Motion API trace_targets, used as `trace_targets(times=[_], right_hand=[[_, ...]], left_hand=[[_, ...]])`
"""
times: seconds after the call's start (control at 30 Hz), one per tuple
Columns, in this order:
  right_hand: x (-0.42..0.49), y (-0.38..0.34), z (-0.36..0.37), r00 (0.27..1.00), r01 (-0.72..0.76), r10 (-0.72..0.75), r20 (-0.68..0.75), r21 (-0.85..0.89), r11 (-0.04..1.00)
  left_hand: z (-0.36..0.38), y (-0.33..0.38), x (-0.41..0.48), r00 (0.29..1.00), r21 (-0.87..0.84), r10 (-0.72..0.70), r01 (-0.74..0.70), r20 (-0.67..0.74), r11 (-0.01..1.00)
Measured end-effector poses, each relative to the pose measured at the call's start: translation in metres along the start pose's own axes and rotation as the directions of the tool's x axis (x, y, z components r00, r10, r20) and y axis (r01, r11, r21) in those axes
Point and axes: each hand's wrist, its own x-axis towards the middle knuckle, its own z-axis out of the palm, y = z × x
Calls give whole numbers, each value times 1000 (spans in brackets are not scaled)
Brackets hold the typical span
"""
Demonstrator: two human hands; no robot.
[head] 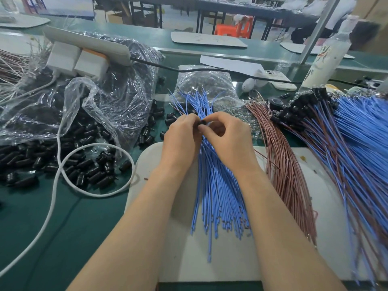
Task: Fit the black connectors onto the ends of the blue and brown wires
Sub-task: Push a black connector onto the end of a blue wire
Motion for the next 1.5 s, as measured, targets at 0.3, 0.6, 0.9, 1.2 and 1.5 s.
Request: trace_targets(times=[0.3, 0.6, 0.9, 1.2, 1.5], right_hand=[[0, -2, -2, 1000, 9, -7, -21, 87, 996], [0, -7, -2, 990, 54, -29, -140, 180, 982], [-3, -10, -4, 986, 113, -107, -126, 46, 992], [-3, -8, -4, 991, 86, -95, -89, -102, 991], [5, 10, -21, 993, -115, 115, 4, 52, 992]], left_hand=[[-2, -1, 1, 997, -35, -34, 32, -68, 999], [-5, 2, 1, 997, -58, -15, 10, -82, 998], [-4, 2, 0, 997, -51, -32, 28, -77, 998], [-4, -3, -1, 998, 32, 3, -1, -56, 999], [-5, 0, 3, 988, -108, 95, -83, 118, 991]])
